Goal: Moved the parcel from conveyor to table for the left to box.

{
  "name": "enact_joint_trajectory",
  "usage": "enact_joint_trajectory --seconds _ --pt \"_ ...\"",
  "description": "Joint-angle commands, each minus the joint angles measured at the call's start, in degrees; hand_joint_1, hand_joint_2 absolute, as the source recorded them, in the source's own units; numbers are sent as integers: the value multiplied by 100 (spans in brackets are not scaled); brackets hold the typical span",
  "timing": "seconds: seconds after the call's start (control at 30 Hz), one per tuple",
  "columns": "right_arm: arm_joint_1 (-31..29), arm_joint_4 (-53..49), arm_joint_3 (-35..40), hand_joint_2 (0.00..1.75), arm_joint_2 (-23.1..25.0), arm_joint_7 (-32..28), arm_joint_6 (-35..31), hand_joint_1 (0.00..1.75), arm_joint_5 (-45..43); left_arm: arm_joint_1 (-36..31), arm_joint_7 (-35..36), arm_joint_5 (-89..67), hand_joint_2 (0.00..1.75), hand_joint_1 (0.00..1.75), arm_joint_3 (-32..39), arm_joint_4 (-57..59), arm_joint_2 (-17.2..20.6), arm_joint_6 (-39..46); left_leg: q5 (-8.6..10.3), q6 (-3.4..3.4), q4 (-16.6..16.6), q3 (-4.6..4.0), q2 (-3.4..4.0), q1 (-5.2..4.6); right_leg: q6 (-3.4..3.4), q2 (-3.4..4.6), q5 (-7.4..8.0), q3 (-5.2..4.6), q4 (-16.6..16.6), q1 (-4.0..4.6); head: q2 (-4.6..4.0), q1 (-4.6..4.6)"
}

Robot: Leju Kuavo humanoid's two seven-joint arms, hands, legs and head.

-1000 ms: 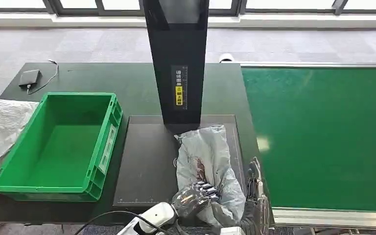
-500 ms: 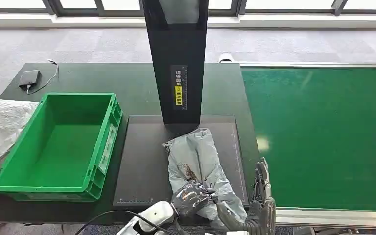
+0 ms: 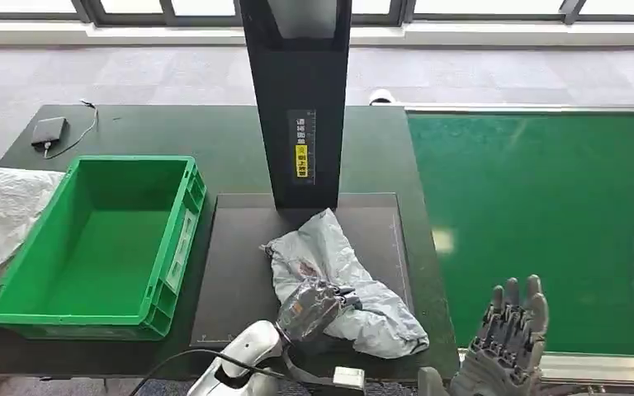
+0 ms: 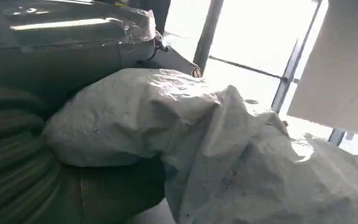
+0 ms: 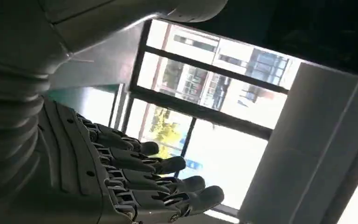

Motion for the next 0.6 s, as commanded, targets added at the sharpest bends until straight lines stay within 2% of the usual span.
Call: enact_joint_trajectory --seconds 0.03,0.1,0.13,0.17,0.27,0.37,0.6 --pt "163 -820 -470 175 -36 -15 70 0 -369 531 -246 528 175 175 692 -1389 -286 168 -4 2 1 -10 1 2 -5 -2 -2 -8 -1 3 0 0" --pt "163 -820 -470 175 -36 -15 70 0 -369 531 -246 528 175 175 692 -1389 -286 168 -3 1 -3 -5 2 2 -5 -2 -2 -4 -7 3 0 0" --pt "169 -750 -412 175 -46 -15 -36 0 -379 595 -401 676 175 175 707 -1552 -319 746 -3 1 1 -4 -1 1 -2 -3 -3 -2 -2 2 0 0" --pt "178 -744 -370 175 -71 -15 -77 0 -384 659 -381 733 175 175 716 -1850 -282 839 -2 1 -2 -6 -1 5 -5 -4 0 -2 -8 7 0 0" --pt "206 -747 -294 175 -100 -15 -77 0 -403 910 -294 984 175 175 797 -2849 -159 892 -7 0 1 -9 14 3 -5 11 -2 -8 -1 4 0 0" --pt "189 -701 -237 175 -175 -15 -77 0 -494 1099 -361 1258 175 175 864 -3236 -100 1004 -7 -1 1 -5 13 4 -4 12 -2 -4 -1 5 0 0" --pt "176 -659 -197 175 -155 -15 -77 0 -475 1123 -391 1335 175 175 931 -3084 -106 1221 -4 0 -5 1 5 5 -6 3 -5 5 -9 6 0 0"
